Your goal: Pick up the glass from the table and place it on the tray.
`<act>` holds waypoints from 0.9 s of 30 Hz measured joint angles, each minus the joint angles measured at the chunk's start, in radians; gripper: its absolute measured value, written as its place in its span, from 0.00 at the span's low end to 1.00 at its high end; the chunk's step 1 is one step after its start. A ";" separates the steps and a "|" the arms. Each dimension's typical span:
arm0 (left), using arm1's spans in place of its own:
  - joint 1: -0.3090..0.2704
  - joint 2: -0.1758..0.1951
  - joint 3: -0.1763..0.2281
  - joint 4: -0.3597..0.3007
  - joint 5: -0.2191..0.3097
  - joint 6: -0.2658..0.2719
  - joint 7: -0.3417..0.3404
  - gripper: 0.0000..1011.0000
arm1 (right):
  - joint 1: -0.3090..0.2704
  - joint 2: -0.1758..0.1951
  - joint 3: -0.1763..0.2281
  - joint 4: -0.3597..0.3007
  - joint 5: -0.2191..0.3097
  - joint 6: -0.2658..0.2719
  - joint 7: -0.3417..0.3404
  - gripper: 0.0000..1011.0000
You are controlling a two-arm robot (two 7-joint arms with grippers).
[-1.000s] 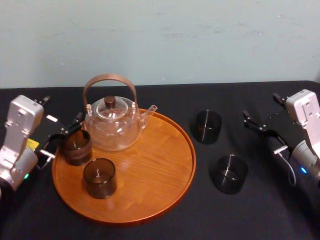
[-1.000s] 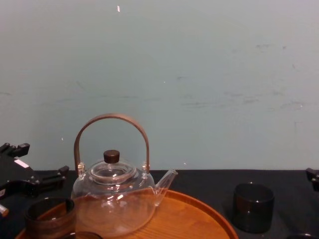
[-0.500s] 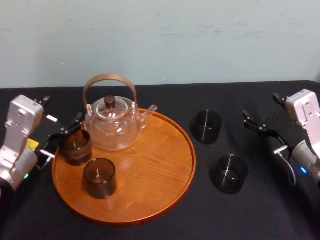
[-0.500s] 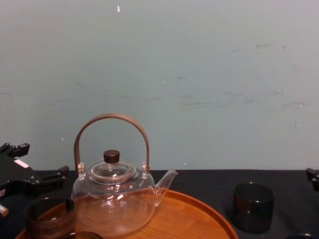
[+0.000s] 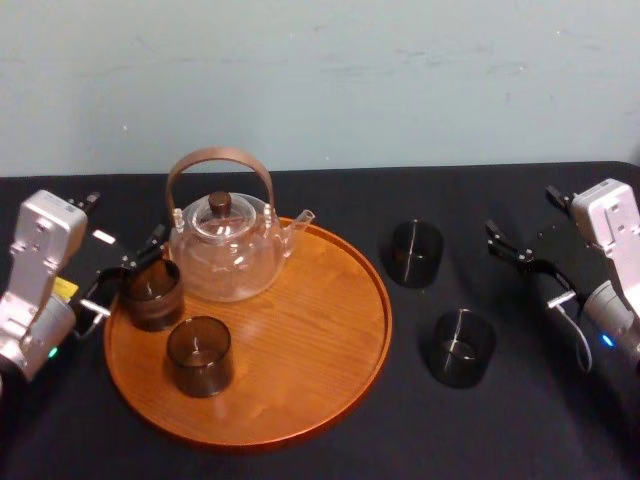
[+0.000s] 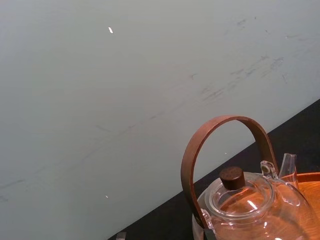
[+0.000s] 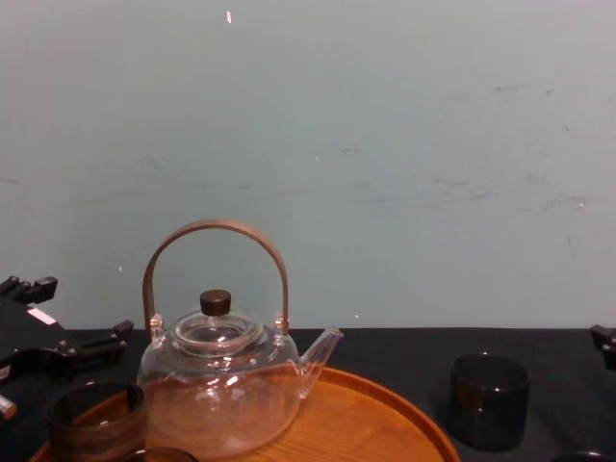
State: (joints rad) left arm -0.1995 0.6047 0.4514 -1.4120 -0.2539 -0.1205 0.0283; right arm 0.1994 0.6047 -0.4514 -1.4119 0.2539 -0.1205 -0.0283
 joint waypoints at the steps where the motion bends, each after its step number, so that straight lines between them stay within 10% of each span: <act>1: 0.000 0.000 0.000 0.000 0.000 0.000 0.000 0.99 | 0.000 0.000 0.000 0.000 0.000 0.000 0.000 0.99; 27: 0.000 0.000 0.000 0.000 0.000 0.000 0.000 0.99 | -0.046 0.007 0.067 -0.058 0.076 0.042 0.095 0.99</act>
State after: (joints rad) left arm -0.1995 0.6047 0.4514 -1.4120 -0.2539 -0.1205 0.0283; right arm 0.1539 0.6120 -0.3841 -1.4696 0.3295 -0.0789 0.0663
